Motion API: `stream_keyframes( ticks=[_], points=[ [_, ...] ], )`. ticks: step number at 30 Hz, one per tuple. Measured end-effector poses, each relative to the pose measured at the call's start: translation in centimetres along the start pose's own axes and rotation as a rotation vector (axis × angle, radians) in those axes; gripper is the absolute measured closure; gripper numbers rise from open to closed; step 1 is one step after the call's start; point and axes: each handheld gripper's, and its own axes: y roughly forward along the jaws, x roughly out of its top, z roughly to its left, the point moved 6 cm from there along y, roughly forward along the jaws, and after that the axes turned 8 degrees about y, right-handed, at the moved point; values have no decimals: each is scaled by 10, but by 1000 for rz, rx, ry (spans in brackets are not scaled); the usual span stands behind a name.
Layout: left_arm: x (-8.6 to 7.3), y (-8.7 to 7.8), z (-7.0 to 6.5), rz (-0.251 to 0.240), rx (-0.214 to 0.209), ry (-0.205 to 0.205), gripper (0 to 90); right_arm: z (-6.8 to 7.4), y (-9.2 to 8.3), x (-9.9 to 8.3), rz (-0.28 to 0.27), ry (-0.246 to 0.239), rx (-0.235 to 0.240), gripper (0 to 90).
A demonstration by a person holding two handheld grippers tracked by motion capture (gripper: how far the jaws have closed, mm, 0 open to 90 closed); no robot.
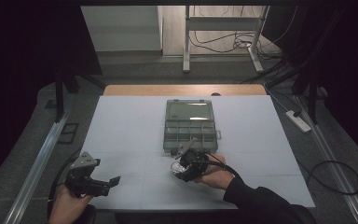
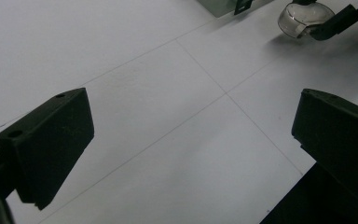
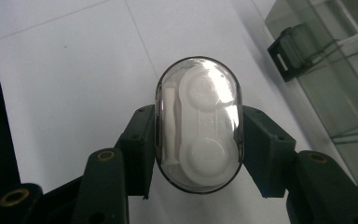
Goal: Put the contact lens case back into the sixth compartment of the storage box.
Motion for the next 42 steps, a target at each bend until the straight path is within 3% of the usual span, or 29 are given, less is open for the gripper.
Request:
stream_keyframes(
  ticks=[20, 42],
  points=[
    [0, 0, 0, 0, 0, 0, 0, -19, -19, 14, -71, 77, -28, 490],
    [0, 0, 0, 1, 1, 4, 0, -42, -17, 33, -108, 166, -81, 490]
  ],
)
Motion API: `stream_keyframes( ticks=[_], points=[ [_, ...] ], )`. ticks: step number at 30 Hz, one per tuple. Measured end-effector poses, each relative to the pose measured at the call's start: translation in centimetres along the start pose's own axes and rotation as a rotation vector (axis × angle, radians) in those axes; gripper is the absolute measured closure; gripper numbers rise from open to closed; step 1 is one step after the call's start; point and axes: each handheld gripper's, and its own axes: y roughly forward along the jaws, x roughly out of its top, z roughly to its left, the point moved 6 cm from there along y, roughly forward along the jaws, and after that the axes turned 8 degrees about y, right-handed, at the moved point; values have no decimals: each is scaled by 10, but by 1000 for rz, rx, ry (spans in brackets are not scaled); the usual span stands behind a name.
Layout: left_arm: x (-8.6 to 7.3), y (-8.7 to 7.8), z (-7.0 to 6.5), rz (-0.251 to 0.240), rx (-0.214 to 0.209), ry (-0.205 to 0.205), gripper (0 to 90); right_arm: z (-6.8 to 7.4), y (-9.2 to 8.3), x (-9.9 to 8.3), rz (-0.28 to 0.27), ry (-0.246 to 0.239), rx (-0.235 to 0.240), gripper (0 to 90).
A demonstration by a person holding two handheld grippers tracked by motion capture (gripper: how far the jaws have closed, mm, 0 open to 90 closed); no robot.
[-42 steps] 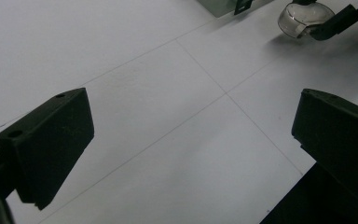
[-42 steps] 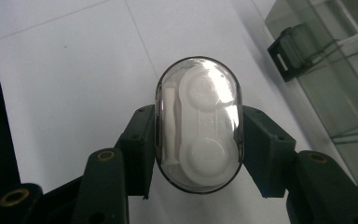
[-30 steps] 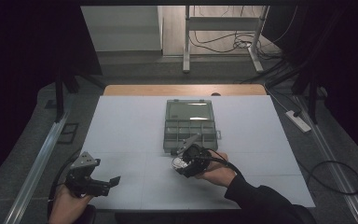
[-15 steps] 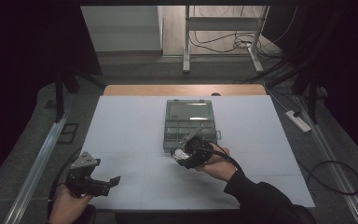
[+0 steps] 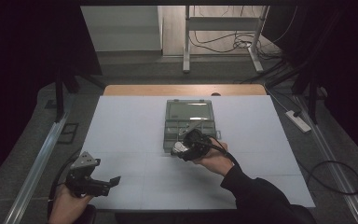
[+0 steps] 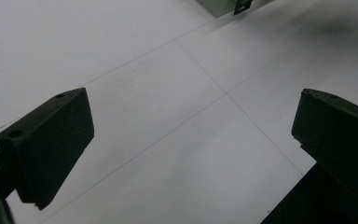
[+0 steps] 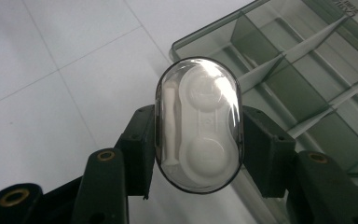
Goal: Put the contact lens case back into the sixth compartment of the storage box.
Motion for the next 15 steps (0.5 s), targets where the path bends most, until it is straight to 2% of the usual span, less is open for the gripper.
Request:
stream_keyframes(
  ticks=[15],
  points=[
    [0, 0, 0, 1, 0, 0, 0, -16, 7, 14, -34, 38, -52, 489]
  ],
)
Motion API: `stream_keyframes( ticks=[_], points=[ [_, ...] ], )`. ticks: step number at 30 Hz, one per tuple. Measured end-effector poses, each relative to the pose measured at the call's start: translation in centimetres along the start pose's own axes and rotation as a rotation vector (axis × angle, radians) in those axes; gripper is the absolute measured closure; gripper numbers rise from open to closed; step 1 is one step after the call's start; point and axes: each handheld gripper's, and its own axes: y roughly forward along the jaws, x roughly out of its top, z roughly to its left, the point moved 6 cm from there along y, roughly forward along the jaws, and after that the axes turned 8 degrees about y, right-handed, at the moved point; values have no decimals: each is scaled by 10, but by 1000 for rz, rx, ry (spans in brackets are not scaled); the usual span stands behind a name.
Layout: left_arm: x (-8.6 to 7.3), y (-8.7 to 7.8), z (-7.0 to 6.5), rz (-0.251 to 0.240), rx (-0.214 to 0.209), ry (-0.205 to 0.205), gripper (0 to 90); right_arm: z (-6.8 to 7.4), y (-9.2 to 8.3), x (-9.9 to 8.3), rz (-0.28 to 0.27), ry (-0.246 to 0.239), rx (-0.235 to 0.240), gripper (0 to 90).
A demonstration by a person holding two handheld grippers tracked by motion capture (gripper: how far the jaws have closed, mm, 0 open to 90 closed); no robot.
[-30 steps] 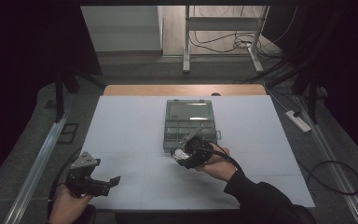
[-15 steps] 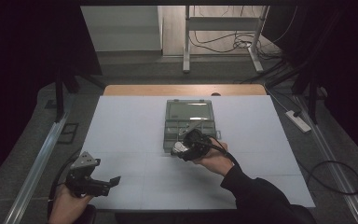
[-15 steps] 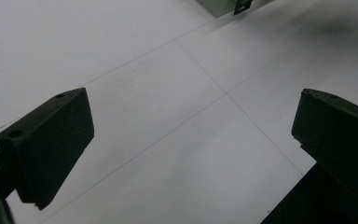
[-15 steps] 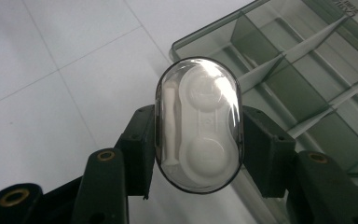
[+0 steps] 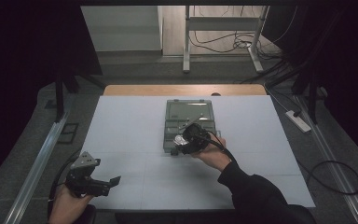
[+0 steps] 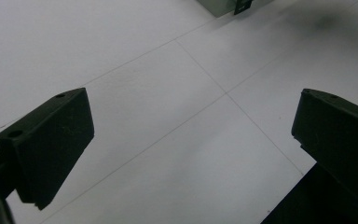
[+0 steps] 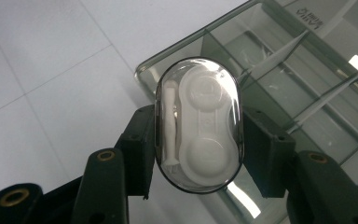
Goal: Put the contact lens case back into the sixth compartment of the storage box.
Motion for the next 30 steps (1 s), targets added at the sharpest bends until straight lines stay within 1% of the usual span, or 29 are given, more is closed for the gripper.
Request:
stream_keyframes(
  ticks=[2, 8, 16, 24, 28, 30],
  points=[
    [0, 0, 0, -1, 0, -1, 0, -2, 2, 2, -6, -4, -8, 489],
    [0, 0, 0, -1, -1, 0, 0, -7, 9, 6, -11, 15, -36, 489],
    [0, 0, 0, 0, -1, 1, 0, -13, 16, 6, -11, 30, -67, 489],
    [0, 0, 0, 0, -1, 2, 0, -13, 22, 3, 4, 28, -88, 487],
    [0, 0, 0, 1, -1, 3, 0, -14, 23, 2, 12, 31, -84, 479],
    [0, 0, 0, 1, -1, 3, 0, -14, 23, 2, 15, 29, -88, 460]
  ],
)
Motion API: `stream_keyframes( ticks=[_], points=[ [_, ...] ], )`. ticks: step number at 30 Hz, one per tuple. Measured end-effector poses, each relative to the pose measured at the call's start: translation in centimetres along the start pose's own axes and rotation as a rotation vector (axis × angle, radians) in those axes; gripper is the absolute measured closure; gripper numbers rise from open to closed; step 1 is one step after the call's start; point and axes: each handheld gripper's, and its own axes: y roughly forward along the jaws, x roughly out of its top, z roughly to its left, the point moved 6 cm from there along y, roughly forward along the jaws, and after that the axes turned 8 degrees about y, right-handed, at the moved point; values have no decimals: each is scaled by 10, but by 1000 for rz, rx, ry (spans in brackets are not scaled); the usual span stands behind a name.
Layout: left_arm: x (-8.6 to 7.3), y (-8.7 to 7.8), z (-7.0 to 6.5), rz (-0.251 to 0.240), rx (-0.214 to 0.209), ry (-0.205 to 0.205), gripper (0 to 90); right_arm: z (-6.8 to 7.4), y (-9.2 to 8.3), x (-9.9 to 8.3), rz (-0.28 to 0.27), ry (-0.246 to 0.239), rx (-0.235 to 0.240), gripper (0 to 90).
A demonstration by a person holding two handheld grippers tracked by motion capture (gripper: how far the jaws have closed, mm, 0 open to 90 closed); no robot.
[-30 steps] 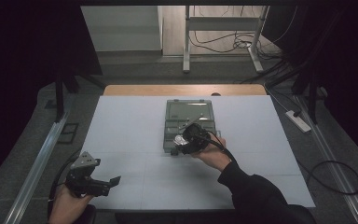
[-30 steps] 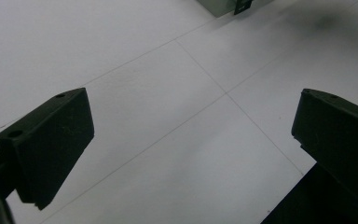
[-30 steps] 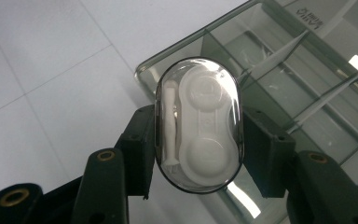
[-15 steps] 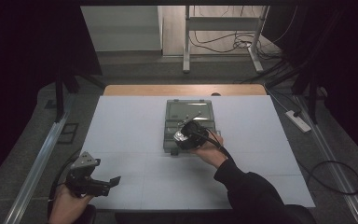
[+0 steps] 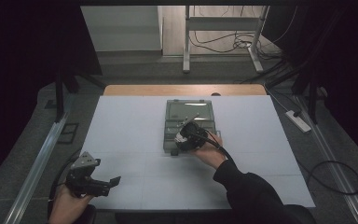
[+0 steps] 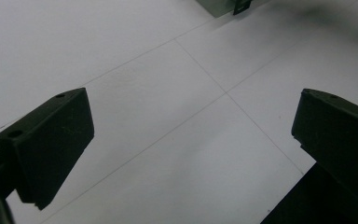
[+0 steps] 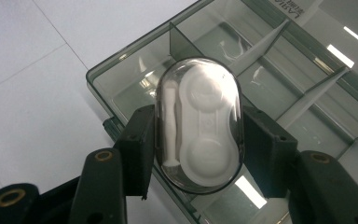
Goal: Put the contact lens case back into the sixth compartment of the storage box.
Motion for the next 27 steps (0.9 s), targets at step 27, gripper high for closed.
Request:
stream_keyframes(
  ticks=[27],
  points=[
    [0, 0, 0, -2, -1, 1, 0, 3, -27, -5, -13, -14, 130, 194]
  ],
)
